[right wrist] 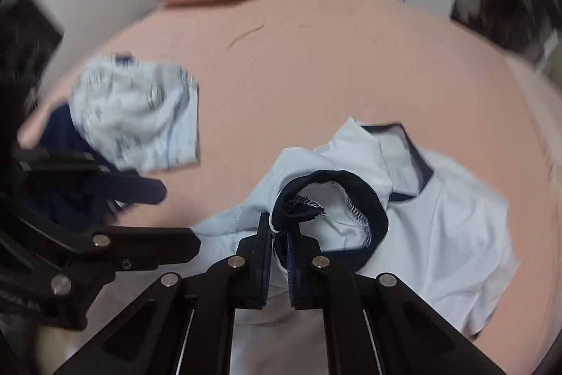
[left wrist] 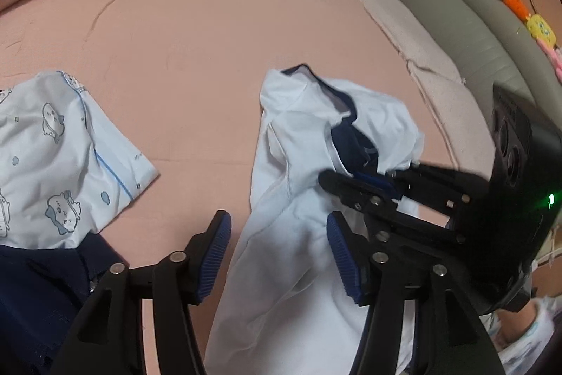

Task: Fold clothes
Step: 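Release the sleeve with the left gripper and lift it away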

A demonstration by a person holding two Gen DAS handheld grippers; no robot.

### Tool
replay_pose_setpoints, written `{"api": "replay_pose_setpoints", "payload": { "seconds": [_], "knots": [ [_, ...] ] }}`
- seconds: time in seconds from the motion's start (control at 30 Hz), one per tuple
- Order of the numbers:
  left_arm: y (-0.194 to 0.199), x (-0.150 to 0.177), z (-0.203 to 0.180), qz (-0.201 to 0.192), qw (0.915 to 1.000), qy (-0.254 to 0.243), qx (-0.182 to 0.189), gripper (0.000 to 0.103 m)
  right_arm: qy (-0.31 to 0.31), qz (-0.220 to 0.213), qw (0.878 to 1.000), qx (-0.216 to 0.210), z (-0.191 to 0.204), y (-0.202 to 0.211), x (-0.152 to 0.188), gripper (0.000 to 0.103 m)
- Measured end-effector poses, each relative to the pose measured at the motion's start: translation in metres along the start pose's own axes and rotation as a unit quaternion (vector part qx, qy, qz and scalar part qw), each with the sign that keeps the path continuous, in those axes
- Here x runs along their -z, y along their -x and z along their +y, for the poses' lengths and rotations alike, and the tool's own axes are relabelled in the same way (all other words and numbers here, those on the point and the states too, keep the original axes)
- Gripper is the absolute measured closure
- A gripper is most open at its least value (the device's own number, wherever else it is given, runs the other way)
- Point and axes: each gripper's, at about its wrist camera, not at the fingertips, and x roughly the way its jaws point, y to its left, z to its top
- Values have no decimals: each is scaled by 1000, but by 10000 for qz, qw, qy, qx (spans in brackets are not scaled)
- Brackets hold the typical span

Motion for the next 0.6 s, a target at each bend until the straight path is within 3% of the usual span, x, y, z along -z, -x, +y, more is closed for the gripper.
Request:
{"api": "replay_pose_setpoints", "payload": {
  "seconds": [0.17,0.33,0.4,0.5,0.6],
  "knots": [
    [3,3,-17,-80,9989,-455,6,45,-442,-267,9984,-208,-11,18,-3,98],
    [13,25,-45,-472,9892,-1327,-396,45,-591,-433,9963,-446,-12,32,-4,98],
    [14,34,-59,-680,9812,-1704,-600,45,-625,-511,9955,-499,-10,36,-3,98],
    [7,47,-83,-921,9619,-2404,-917,45,-725,-569,9935,-672,-10,41,-2,98],
    [0,53,-89,-1151,9506,-2702,-1004,45,-850,-618,9916,-759,-13,46,-1,98]
  ]
}}
